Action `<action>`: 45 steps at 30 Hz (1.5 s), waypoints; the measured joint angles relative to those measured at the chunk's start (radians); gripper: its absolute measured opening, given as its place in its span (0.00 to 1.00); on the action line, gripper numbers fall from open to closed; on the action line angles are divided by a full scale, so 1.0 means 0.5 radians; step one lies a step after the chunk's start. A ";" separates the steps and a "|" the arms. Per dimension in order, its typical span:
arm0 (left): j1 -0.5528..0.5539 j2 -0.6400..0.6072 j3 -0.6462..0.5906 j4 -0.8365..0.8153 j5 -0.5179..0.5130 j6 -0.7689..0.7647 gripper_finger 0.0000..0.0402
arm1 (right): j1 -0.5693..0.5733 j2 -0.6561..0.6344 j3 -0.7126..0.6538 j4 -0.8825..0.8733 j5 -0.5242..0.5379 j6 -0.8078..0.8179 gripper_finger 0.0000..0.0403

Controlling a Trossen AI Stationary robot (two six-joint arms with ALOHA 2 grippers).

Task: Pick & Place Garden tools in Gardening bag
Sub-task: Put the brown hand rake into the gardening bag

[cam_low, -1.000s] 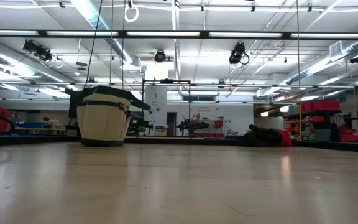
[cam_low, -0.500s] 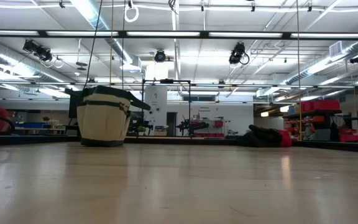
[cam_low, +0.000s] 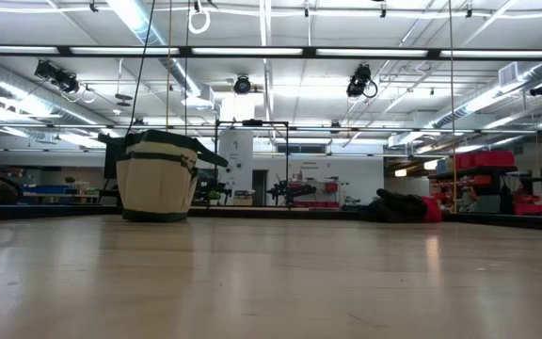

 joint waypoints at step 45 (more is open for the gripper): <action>0.878 0.064 -0.091 -1.044 1.112 -0.477 0.20 | 0.000 0.001 0.000 -0.002 0.001 -0.024 0.33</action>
